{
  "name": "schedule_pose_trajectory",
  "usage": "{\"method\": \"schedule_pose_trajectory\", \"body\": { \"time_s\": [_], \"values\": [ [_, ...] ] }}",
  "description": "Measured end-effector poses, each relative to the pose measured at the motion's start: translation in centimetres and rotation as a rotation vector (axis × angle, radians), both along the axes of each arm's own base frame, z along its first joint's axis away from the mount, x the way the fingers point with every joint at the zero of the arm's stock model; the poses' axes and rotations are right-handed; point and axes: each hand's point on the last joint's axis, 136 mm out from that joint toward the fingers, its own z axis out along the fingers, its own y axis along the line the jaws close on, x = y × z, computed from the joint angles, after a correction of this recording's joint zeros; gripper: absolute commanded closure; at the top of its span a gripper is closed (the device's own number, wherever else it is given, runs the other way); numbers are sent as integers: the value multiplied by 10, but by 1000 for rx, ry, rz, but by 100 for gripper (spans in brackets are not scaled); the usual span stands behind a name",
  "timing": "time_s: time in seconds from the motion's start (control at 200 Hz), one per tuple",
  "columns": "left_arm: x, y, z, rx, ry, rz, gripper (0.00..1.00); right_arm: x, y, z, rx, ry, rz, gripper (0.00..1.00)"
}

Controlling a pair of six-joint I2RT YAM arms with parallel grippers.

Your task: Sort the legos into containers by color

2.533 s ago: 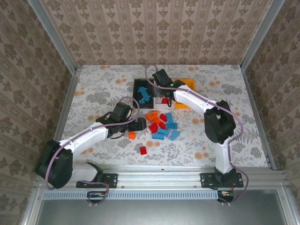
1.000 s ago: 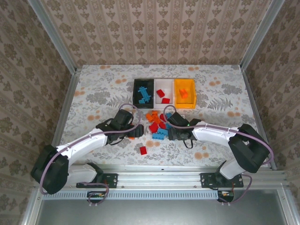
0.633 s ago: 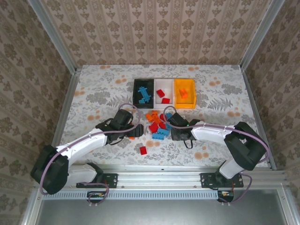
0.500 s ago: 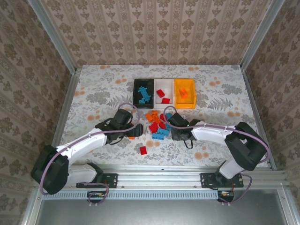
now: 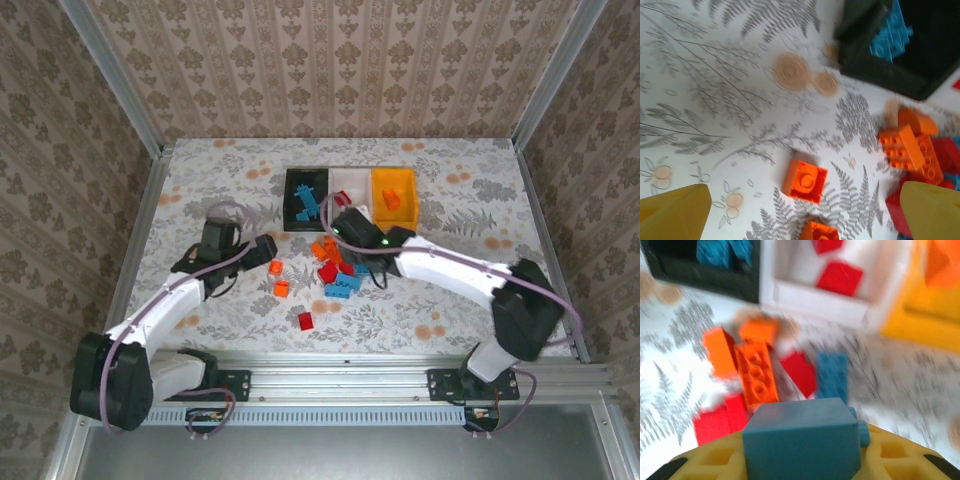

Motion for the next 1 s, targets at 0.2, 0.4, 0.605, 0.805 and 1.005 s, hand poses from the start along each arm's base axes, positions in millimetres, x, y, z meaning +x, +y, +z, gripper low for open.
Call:
{"method": "schedule_pose_trajectory", "body": {
  "time_s": [0.2,0.4,0.605,0.805,1.005],
  "values": [
    [-3,30,-16,-76,66,105,1,71,54,5,-83,-76,91,60],
    [-10,31,-9,-132,53,109,1,140,76,-12,-136,-95,104,55],
    [-15,27,-6,-164,53,95,0,159,76,-33,-180,-54,123,39],
    [-18,23,-5,-182,59,81,0,148,92,-10,-175,-86,168,33],
    [-22,16,-6,-198,58,59,0,106,97,40,-114,-157,211,31]
  ]
}}
